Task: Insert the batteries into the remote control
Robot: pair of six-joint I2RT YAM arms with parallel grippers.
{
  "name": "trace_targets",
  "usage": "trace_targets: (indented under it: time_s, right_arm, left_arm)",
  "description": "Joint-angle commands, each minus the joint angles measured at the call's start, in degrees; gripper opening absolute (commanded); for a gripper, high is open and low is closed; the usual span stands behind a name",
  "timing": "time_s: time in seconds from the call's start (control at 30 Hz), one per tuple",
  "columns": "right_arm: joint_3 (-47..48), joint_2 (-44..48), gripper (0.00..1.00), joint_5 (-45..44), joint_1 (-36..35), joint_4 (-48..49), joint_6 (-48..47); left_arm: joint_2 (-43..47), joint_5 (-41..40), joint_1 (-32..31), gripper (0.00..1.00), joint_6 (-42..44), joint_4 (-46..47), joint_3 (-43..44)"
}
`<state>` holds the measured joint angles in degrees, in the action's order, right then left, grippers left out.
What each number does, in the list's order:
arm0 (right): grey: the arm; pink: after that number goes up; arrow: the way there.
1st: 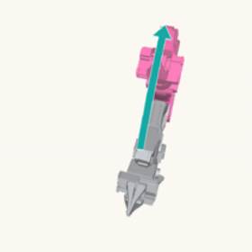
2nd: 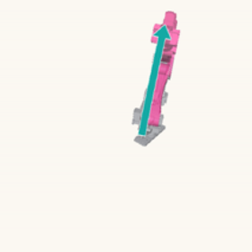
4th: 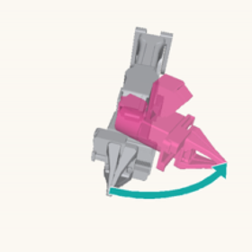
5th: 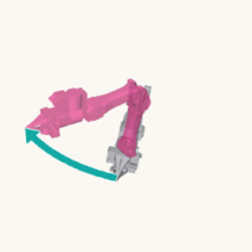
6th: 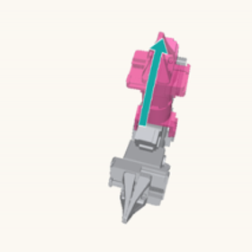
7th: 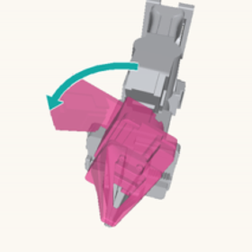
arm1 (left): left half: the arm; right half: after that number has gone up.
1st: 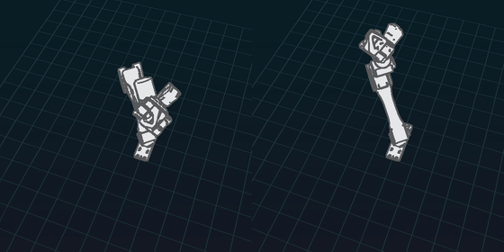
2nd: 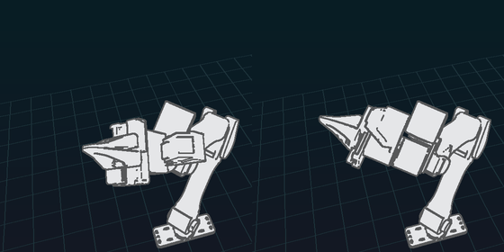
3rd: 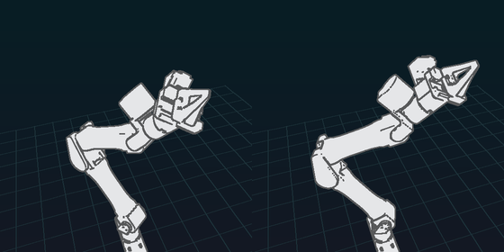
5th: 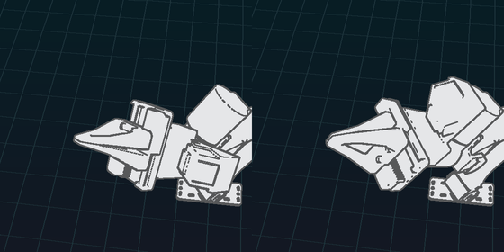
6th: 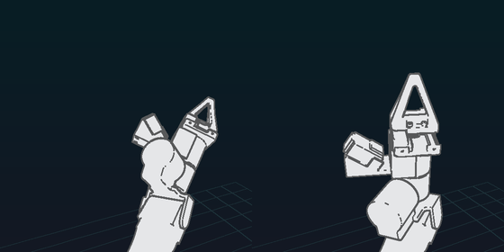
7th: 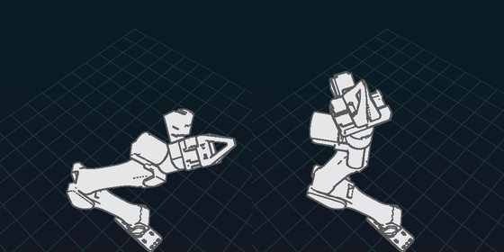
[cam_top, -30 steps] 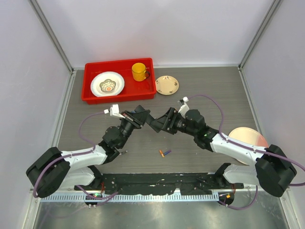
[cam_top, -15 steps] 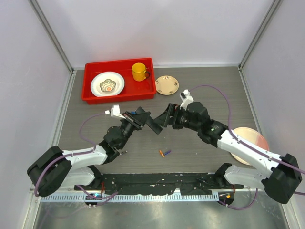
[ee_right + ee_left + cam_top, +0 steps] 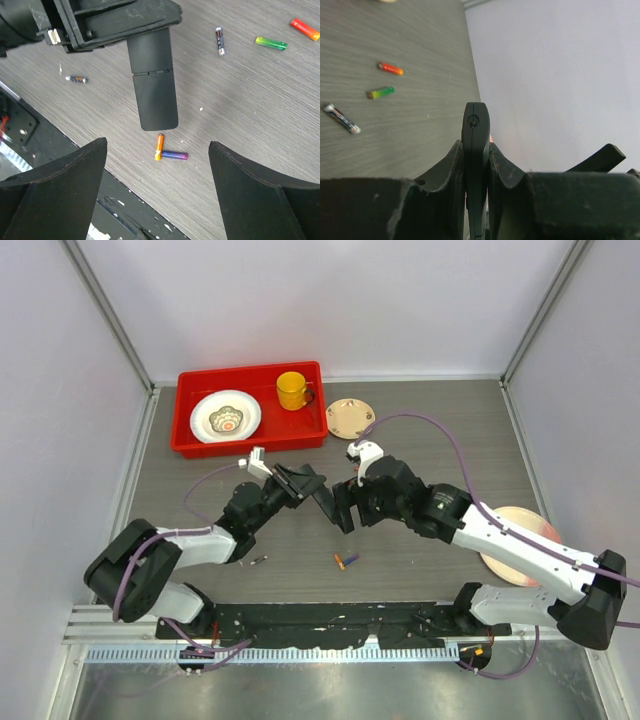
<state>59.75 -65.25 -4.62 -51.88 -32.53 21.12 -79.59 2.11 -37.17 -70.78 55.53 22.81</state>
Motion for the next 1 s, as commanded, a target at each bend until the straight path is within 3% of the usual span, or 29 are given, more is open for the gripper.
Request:
trace_targets:
  time_s: [0.0,0.57,0.97]
  right_arm:
    - [3.27,-1.98,0.87,-3.02,-2.78,-2.97,-4.51]
    - [7.58,-10.06,0.77,-5.75,-5.34,-4.29,-8.91]
    - [7.75,-11.91,0.54,-5.13,-5.43,-4.91,-9.52]
  left_arm:
    - [-2.93,8.52,0.17,0.00,-4.54,7.40,2.94]
    - [-3.64,11.51,0.17,0.00,-4.98,6.52,4.09]
    - [-4.25,11.69,0.17,0.00,-4.80,6.79,4.26]
